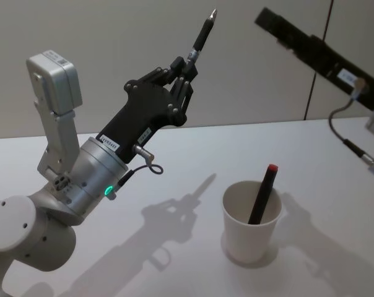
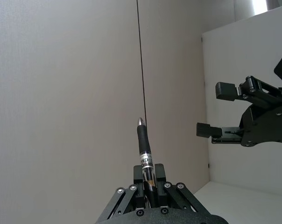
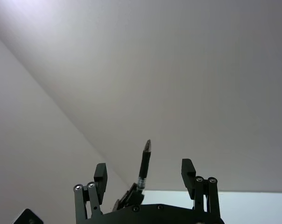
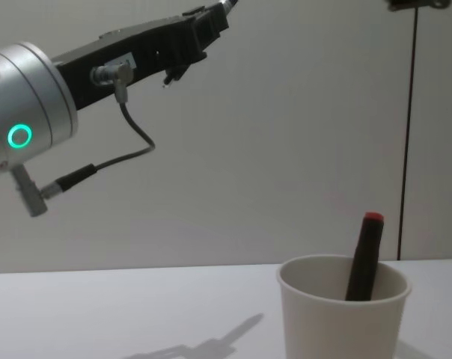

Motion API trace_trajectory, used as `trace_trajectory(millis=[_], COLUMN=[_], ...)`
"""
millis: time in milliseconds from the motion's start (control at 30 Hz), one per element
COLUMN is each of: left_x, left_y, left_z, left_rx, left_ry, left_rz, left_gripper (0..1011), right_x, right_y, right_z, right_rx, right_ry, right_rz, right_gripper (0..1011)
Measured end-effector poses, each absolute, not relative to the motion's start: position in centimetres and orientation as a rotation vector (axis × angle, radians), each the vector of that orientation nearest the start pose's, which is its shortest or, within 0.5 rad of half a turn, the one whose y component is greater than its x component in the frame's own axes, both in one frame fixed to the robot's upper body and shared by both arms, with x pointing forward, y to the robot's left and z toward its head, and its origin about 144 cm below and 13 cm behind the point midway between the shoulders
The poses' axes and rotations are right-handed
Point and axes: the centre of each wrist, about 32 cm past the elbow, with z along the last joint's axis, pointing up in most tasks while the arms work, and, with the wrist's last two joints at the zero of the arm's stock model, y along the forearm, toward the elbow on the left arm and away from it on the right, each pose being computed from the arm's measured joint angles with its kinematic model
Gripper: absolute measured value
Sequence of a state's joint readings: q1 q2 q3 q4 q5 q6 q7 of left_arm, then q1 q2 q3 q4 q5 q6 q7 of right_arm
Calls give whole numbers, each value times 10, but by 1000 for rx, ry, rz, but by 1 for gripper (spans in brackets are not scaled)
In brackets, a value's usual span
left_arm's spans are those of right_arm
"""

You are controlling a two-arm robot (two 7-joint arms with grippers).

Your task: Place the pen into the pen holder.

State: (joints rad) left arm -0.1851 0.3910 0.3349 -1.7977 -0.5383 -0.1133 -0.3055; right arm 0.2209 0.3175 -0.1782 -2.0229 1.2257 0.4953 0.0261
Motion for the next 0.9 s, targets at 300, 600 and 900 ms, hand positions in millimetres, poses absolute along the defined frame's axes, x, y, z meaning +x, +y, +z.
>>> trace_trajectory(millis=[300, 600, 900], left_x=[476, 476, 476], left_y=[216, 216, 216], left_z=[1252, 1252, 1252], left_rx=[-349, -349, -349], left_ry=[-182, -182, -182], left_rz=[842, 842, 842], left_gripper=[151, 151, 151], right_x=[457, 461, 469], right_y=[-206, -189, -173], right_z=[1345, 1344, 1342], right_rx=[469, 474, 497], right_ry=[667, 724, 734], right_rz=[-669, -672, -703], right_gripper=[1001, 1001, 1001])
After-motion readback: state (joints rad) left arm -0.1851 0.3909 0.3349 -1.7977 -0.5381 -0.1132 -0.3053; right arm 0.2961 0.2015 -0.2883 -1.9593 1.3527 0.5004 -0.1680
